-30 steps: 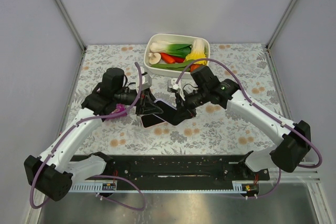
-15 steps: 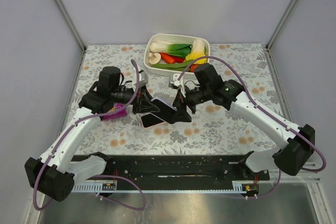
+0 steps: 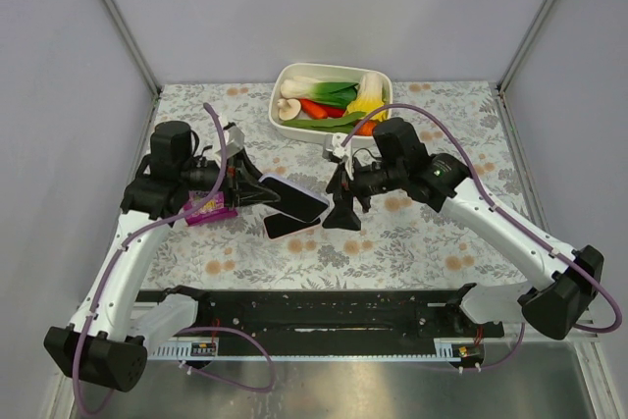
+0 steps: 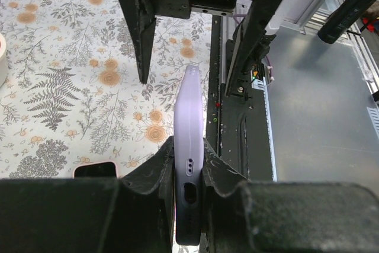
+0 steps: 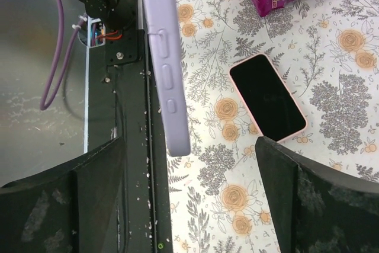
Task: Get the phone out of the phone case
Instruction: Remove the phone case from the phone.
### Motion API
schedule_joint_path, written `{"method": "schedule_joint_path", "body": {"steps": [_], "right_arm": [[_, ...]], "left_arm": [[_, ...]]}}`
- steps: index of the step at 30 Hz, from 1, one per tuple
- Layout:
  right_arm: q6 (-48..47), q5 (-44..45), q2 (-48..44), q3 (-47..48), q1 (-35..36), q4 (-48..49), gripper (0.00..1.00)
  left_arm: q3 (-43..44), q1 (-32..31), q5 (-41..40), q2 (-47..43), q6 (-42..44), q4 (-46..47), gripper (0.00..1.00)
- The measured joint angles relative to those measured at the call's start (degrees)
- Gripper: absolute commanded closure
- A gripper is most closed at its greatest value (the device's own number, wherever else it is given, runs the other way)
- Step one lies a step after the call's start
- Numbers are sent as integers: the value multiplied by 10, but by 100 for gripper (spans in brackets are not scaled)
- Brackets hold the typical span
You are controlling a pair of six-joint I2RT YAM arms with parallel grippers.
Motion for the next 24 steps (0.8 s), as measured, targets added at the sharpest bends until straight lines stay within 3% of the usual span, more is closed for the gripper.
{"method": "schedule_joint_path", "body": {"steps": [5, 12, 20, 22, 24], "right_arm": [[42, -2, 11, 4, 0, 10, 9], [44, -9, 18, 7, 0, 17, 43], [40, -33, 18, 7, 0, 24, 60], [38, -39, 18, 7, 0, 24, 69], [33, -50, 18, 7, 0, 24, 89]], "left_arm": [[1, 7, 10, -9, 3, -16, 100], [1, 9, 10, -11, 10, -28, 100], [1, 9, 14, -11, 12, -30, 100], [1, 9, 15, -12, 12, -30, 100], [1, 9, 15, -12, 12, -30, 100]]}}
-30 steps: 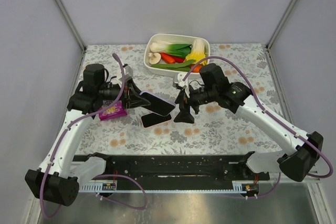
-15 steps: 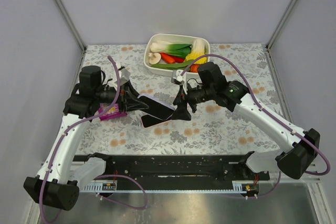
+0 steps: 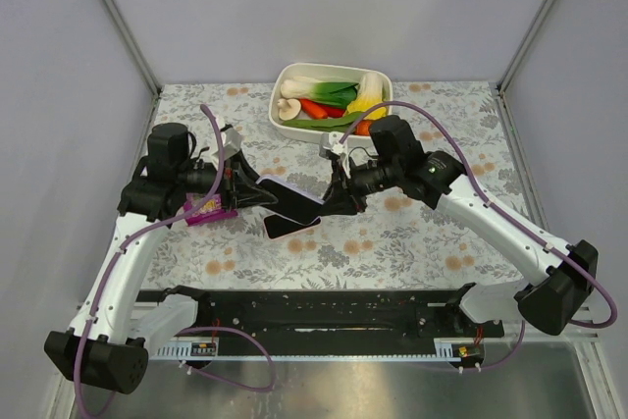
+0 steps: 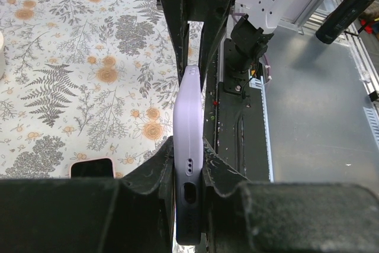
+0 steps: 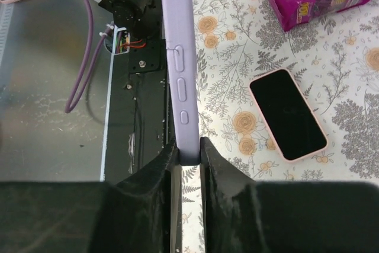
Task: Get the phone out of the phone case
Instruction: Remove the phone case from the phone.
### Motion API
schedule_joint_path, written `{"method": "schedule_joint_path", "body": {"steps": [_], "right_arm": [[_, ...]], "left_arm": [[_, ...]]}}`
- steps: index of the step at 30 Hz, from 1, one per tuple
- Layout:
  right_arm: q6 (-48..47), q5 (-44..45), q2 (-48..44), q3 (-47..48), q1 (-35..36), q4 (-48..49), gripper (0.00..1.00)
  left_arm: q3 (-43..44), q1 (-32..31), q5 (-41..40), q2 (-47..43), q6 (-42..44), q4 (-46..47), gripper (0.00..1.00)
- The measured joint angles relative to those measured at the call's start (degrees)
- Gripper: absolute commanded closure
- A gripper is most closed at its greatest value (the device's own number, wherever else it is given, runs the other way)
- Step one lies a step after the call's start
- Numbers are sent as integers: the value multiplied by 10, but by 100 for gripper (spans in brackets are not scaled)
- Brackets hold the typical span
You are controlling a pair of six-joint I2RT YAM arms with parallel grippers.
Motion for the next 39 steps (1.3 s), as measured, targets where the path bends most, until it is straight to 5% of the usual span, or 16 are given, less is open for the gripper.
{"method": "schedule_joint_path", "body": {"steps": [5, 24, 39], "right_arm": [[-31, -21, 0, 0, 0, -4, 100], [-200, 29, 20, 104, 43, -219, 100], [-282, 33, 24, 165, 67, -342, 100]], "left_arm": [[-9, 1, 5, -3, -22, 15, 100], [-91, -31, -18, -24, -217, 185, 100], [-117, -60, 61, 24, -283, 346, 100]]}}
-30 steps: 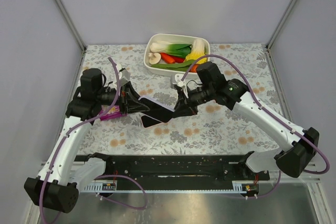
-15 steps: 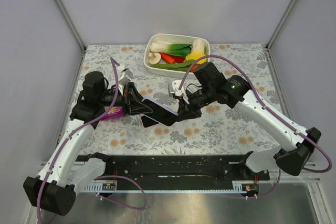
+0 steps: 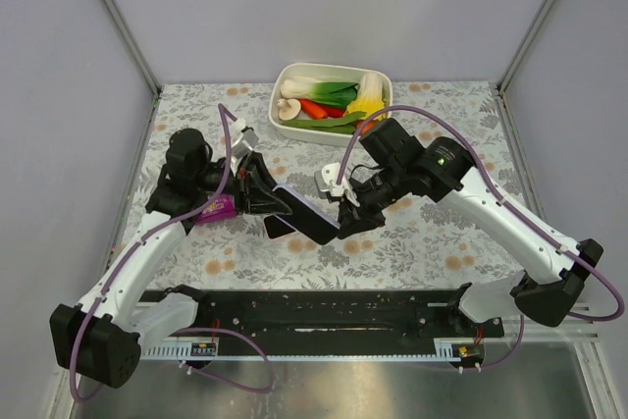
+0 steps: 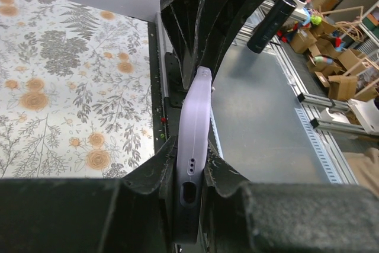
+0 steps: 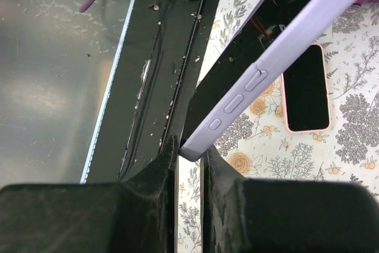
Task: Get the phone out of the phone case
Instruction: Remove the phone case from the phone.
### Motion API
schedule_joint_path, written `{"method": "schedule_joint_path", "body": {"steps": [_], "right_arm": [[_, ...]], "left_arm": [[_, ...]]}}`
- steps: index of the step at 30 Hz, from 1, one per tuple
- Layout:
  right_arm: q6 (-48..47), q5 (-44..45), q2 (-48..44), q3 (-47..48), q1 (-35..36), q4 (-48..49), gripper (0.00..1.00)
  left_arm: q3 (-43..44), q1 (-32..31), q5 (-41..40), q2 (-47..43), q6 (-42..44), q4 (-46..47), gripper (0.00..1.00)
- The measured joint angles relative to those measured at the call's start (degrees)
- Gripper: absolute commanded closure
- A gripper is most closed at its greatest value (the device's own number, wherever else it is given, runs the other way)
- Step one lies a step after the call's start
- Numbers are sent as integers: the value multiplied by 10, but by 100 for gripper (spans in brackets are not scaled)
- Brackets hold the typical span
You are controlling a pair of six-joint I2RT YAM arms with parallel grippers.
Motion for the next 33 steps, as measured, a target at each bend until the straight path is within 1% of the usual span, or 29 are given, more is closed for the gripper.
{"method": "schedule_joint_path", "body": {"steps": [6, 17, 26, 27, 28, 29, 30, 33], "right_arm": [[-27, 0, 7, 13, 15, -34, 100], [-57, -20, 7, 15, 28, -76, 100], [-87, -30, 9, 22, 43, -107, 100], [-87, -30, 9, 22, 44, -107, 98], [-82, -29, 9, 22, 44, -107, 91], [-76, -28, 9, 22, 44, -106, 85], [-62, -21, 9, 22, 44, -104, 74], [-16, 8, 6, 10, 47, -84, 54]], "left_arm": [[0, -9, 25, 20, -5, 25, 100], [0, -42, 27, 26, -9, 31, 100], [-1, -61, 37, 26, -46, 42, 100], [-1, -61, 37, 25, -47, 42, 100], [-1, -62, 36, 24, -45, 41, 100], [-1, -62, 35, 23, -42, 35, 100], [-1, -61, 32, 21, -31, 25, 100], [7, -60, 12, 12, 22, -34, 100]]}}
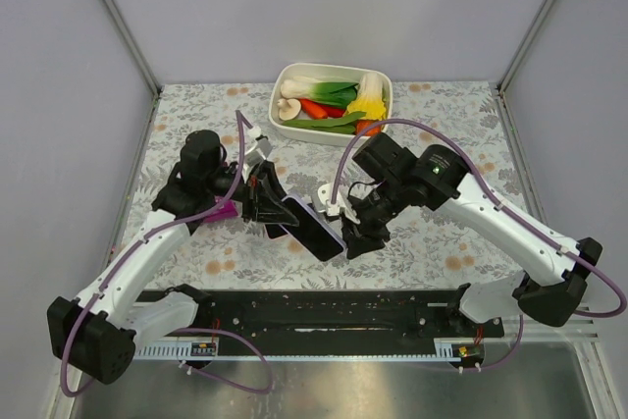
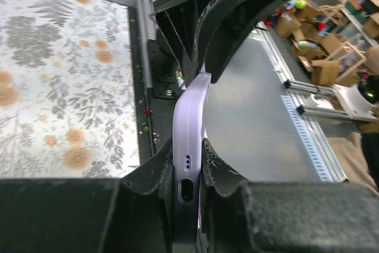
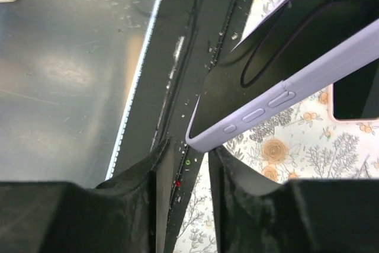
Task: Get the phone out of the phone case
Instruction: Remove the phone case from the phone.
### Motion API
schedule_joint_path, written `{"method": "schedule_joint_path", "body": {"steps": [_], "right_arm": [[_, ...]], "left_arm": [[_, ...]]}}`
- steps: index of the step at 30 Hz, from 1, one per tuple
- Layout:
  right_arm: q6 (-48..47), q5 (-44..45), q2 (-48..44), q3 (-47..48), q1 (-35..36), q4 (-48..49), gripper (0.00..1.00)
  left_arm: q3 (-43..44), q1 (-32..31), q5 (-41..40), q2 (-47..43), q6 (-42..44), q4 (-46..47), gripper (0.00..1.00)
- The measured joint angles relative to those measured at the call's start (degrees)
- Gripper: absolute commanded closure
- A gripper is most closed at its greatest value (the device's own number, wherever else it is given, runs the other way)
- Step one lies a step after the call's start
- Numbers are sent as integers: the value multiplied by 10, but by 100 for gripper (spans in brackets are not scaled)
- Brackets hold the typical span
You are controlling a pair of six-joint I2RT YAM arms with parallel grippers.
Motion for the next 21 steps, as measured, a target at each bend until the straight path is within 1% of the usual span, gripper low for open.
{"method": "schedule_joint_path", "body": {"steps": [2, 5, 8, 12, 21], "right_arm": [[34, 23, -9, -19, 0, 24, 38], [78, 49, -25, -42, -1, 69, 30], [111, 65, -32, -55, -6, 112, 28], [157, 81, -33, -67, -13, 174, 28], [232, 93, -14, -69, -22, 270, 29]], "left_arm": [[12, 3, -25, -4, 47, -57, 100], [28, 8, -65, -8, 99, -117, 100], [41, 8, -99, -14, 133, -152, 100], [55, 9, -132, -17, 160, -179, 100], [61, 12, -169, -17, 173, -186, 100]]}}
